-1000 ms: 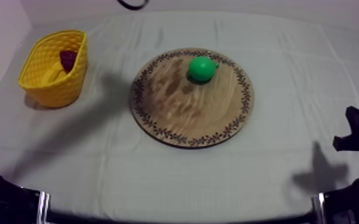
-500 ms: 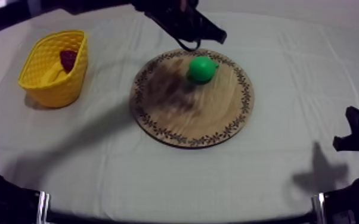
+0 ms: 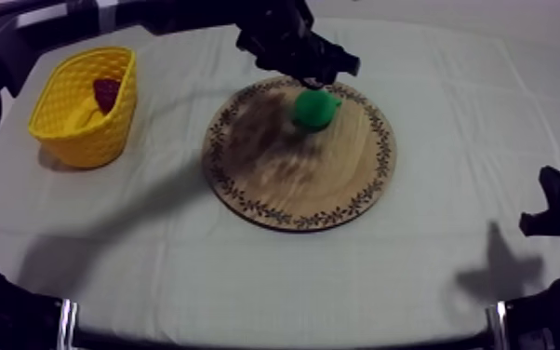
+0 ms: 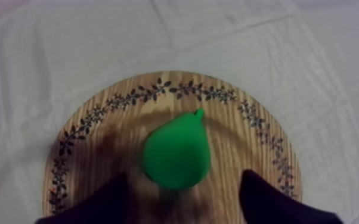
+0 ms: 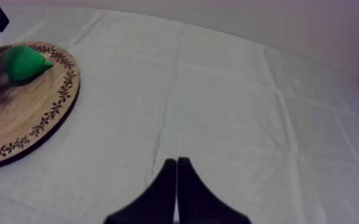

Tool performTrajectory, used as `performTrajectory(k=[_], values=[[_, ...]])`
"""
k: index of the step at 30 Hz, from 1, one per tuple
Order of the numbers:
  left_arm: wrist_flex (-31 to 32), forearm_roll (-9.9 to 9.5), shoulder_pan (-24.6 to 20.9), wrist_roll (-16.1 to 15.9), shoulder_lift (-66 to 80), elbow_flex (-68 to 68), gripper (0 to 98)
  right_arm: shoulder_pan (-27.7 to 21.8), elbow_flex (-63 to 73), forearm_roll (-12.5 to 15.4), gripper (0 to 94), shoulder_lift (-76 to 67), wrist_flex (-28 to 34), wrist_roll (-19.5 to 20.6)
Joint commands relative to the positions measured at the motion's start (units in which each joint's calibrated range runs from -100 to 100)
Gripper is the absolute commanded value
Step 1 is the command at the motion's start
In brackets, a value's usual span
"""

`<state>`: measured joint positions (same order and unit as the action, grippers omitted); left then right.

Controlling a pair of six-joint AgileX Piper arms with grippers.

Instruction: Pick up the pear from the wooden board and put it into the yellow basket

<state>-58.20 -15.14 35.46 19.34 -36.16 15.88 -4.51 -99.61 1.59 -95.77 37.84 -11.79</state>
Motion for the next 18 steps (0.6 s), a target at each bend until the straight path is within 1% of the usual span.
performTrajectory(k=[1,4,8,12,18], values=[[-1.0,-0.05,0.1,0.6,-0.3,0.6,89.3,0.0,-0.1,0.0,0.5,0.0,0.0,0.0],[-2.5,0.03,0.4,0.9,-1.0,1.2,93.8,0.0,-0.1,0.0,0.5,0.0,0.0,0.0],[-2.8,0.13,0.7,0.7,-2.5,1.6,95.6,0.0,-0.1,0.0,0.5,0.0,0.0,0.0],[-1.6,0.24,0.6,0.3,-4.9,2.5,94.8,0.0,-0.1,0.0,0.5,0.0,0.0,0.0],[3.2,-0.30,-0.3,-0.5,-10.1,4.8,89.4,0.0,-0.1,0.0,0.5,0.0,0.0,0.0]])
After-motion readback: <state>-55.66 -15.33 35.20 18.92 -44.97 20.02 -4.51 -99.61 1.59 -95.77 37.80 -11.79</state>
